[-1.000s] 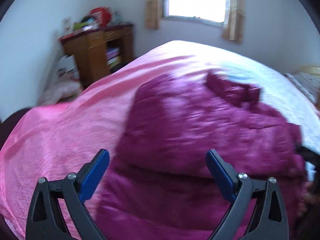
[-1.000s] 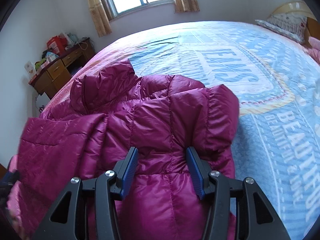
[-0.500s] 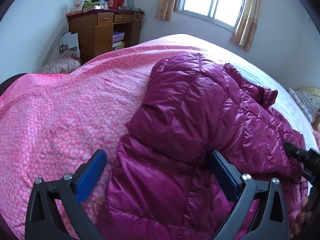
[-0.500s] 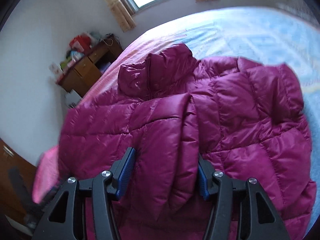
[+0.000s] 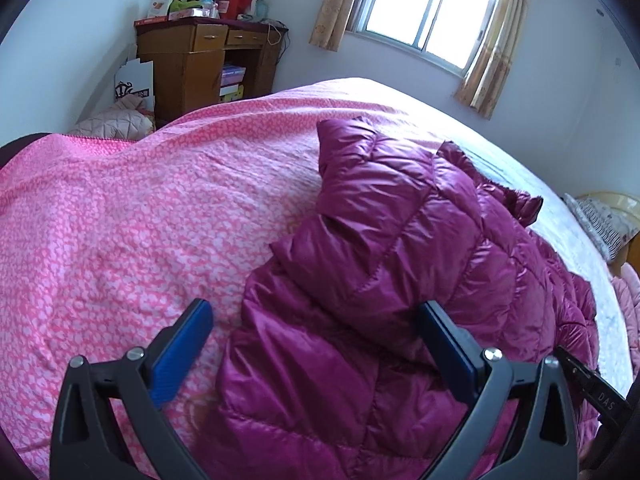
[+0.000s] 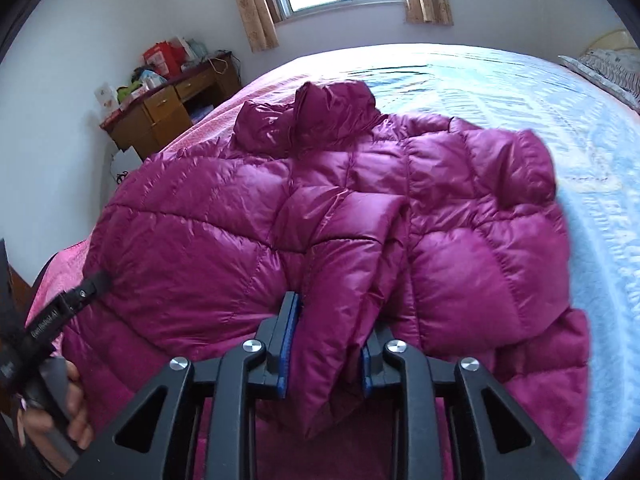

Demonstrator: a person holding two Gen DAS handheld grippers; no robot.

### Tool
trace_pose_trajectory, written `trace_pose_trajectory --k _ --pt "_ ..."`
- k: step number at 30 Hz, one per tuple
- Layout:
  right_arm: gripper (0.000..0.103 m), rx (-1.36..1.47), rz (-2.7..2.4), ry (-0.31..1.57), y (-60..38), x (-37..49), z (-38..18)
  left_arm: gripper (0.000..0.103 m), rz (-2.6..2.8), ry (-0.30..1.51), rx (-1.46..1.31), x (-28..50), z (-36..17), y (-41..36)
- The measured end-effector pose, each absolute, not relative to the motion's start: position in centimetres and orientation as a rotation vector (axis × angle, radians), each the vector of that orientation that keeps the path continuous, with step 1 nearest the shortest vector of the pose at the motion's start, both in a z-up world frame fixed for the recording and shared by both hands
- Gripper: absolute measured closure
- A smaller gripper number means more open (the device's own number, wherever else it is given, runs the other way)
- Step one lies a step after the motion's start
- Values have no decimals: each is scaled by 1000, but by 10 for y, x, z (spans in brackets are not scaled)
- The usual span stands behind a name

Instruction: Fold large clothes

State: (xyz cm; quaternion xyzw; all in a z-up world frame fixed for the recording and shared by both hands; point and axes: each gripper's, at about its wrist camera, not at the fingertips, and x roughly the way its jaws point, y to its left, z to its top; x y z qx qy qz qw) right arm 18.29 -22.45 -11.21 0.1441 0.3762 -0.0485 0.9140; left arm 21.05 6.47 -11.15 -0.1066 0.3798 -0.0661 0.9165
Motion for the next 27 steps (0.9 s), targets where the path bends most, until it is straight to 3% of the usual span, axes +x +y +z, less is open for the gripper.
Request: trace_pose_trajectory --k 10,14,16,27 --pt "61 352 -82 707 -233 150 -93 0 -36 780 -109 198 -83 63" --pt "61 289 -148 589 -236 129 -59 0 -16 715 -66 212 -53 55" --pt "61 259 -104 616 -231 140 -51 0 -19 696 -42 225 -49 46" --pt "61 271 0 791 -221 203 -107 0 72 811 19 279 -103 43"
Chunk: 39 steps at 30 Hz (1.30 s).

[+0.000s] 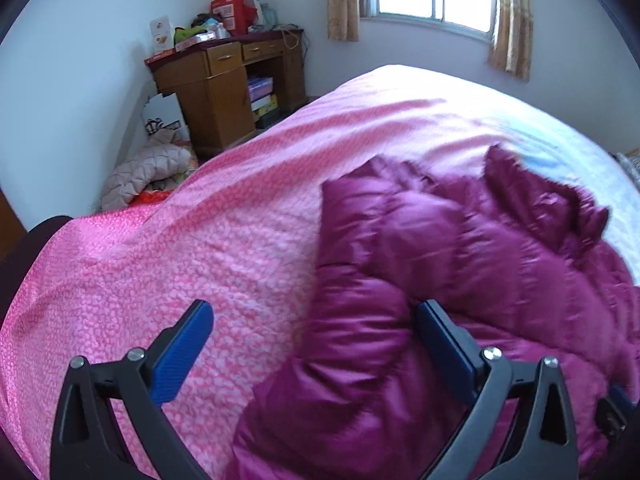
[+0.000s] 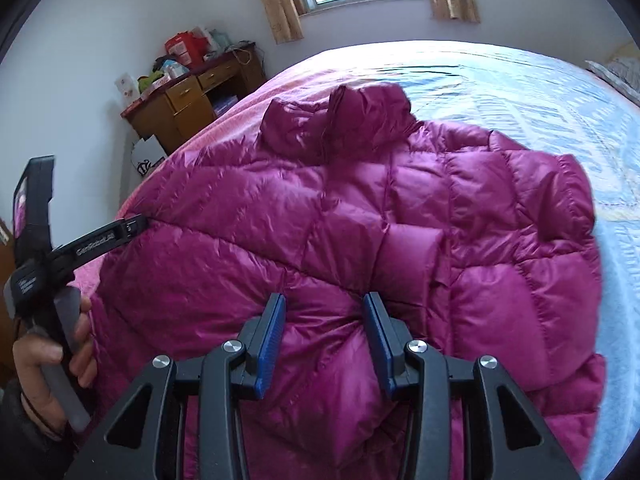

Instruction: Fold large clothes

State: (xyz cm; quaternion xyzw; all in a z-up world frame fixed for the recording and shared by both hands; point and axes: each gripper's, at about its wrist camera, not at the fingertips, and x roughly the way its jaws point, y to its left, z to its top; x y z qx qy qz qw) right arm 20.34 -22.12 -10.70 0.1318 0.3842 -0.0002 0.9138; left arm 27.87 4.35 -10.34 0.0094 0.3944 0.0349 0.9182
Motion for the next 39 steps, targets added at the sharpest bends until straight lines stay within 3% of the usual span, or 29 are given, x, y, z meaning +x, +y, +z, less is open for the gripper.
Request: trace_pose_trajectory --k 4,16,22,24,26,29,33,39 --pt "60 228 -11 767 -214 201 -111 0 52 887 -68 289 -122 58" --pt "55 200 -30 772 -207 199 -106 0 73 882 -35 294 -126 47" --pt "55 327 27 777 -220 184 -45 0 73 882 -36 295 -126 47" --pt "51 307 -8 731 -232 184 -7 0 69 882 -43 295 -127 47" --pt "31 368 -26 707 -251 194 21 0 63 881 -52 294 -126 49" --pt "26 572 -22 670 -288 218 44 0 58 879 -62 294 -127 49" --pt "26 636 -40 740 -308 277 30 0 56 877 -67 295 -127 52" --pt "26 463 -145 868 -296 355 -12 0 44 866 -91 289 -125 59"
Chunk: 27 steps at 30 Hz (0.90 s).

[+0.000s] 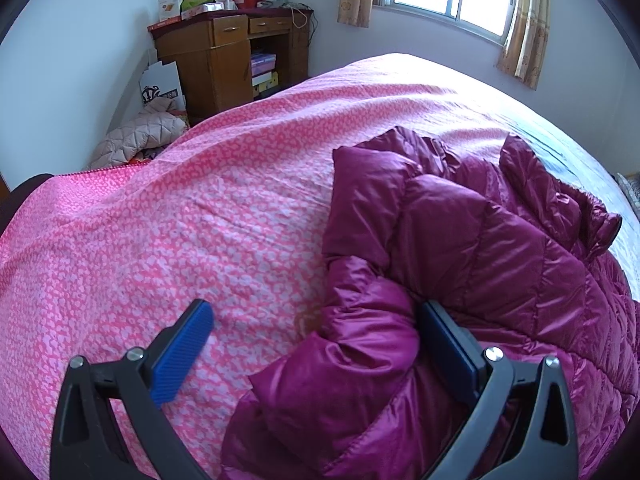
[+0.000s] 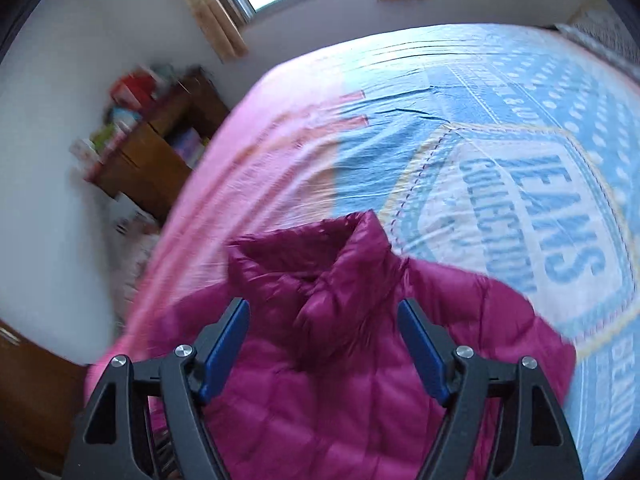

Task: Fold large clothes
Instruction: 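Grasp the jacket collar edge with the right gripper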

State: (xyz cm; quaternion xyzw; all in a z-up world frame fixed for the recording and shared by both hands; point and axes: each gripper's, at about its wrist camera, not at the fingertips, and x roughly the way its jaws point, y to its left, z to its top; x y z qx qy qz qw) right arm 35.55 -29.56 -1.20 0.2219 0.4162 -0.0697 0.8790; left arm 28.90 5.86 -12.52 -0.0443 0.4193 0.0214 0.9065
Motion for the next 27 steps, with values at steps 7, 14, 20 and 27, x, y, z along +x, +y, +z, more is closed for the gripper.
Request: trace_pose_trajectory --k 7,14,20,27 --pt "26 252 -273 997 -295 420 -57 0 38 855 -103 286 -124 63" --pt "91 290 -253 1029 -313 413 -77 0 34 850 -111 282 -123 66" --pt "92 393 -211 972 -330 367 -73 0 35 851 -110 283 -123 65" --pt "95 363 -201 848 -332 331 -115 0 36 851 -109 283 -123 66"
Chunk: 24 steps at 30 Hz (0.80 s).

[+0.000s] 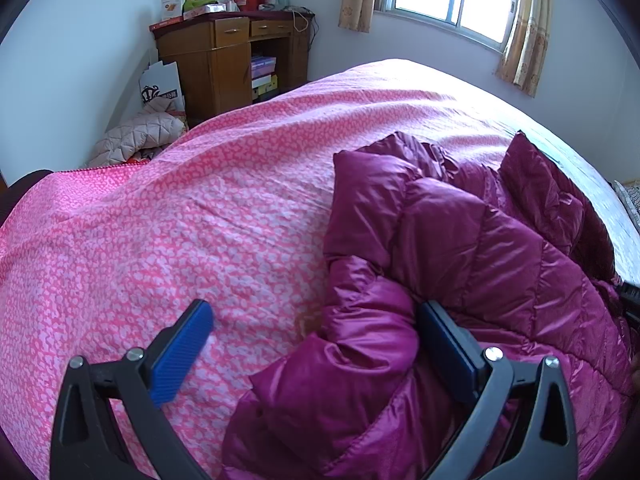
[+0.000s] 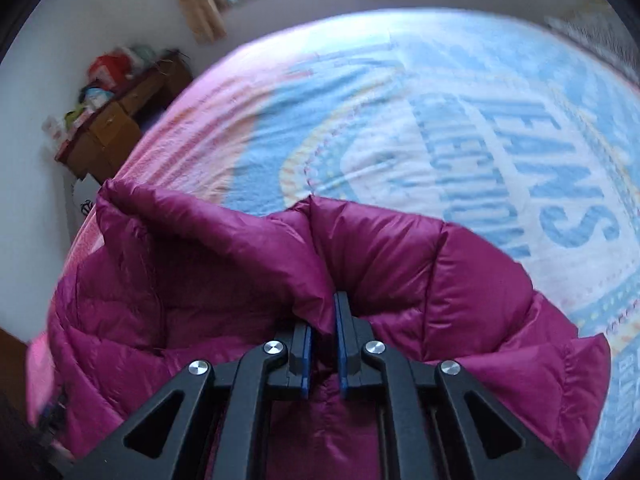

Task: Fold large clothes
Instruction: 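Grasp the jacket collar edge with the right gripper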

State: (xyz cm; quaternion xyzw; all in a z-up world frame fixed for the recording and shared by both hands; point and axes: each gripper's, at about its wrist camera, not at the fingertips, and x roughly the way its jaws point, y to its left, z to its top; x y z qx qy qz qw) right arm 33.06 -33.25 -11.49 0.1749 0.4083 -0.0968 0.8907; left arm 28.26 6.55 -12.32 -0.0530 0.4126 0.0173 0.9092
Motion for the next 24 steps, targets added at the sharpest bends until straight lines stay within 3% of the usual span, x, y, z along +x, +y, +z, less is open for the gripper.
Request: trace_pose_trajectory --k 8,14,16,24 --pt "95 432 -163 756 -342 317 -120 0 -60 876 -80 274 -113 69" --pt "94 435 -157 751 -339 320 -120 0 -248 742 0 257 -24 36" --pt "94 440 -154 748 -341 319 -120 0 -305 779 36 272 -11 9" --pt "94 454 -144 741 -344 315 -121 0 -424 912 321 326 -59 -131"
